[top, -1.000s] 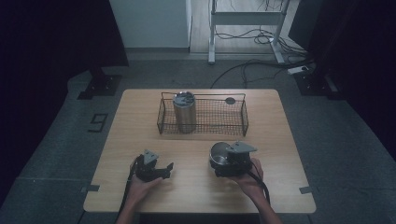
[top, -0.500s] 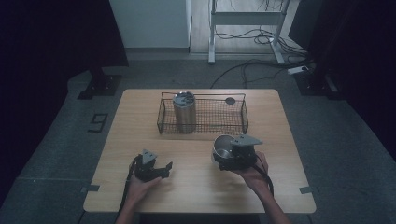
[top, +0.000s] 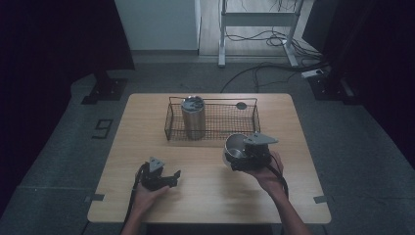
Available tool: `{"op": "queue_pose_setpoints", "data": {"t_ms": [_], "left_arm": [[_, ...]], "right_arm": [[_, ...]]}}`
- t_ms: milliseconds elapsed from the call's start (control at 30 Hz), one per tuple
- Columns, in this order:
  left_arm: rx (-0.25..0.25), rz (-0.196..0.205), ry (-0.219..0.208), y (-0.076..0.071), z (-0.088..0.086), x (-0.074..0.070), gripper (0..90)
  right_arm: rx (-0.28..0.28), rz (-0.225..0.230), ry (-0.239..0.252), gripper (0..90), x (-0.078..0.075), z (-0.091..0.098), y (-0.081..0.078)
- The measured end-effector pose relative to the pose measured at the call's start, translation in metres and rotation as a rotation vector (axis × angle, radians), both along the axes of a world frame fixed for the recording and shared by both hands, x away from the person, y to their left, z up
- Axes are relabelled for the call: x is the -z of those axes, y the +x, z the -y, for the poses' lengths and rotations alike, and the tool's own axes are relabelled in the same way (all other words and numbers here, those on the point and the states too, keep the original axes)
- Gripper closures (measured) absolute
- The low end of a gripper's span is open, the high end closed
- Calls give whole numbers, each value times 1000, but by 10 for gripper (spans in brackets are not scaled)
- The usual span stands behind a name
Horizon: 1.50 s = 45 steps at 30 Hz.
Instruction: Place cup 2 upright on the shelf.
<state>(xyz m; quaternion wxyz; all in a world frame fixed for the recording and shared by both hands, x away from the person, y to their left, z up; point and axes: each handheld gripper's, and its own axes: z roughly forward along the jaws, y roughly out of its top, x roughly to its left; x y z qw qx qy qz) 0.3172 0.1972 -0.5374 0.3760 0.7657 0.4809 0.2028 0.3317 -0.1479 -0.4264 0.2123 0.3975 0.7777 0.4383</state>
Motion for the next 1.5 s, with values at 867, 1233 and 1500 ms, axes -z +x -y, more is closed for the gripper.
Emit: {"op": "queue_pose_setpoints", "data": {"t_ms": [867,1233,1500], "left_arm": [[3,-5,-2,0,-1,0,122],[3,-5,-1,0,-2,0,122],[8,-11,4,0,-1,0,122]], "right_arm": [[-10,10,21,67,-22,2,28],[-6,7,16,67,-25,3,40],[3,7,23,67,-28,4,47]]}}
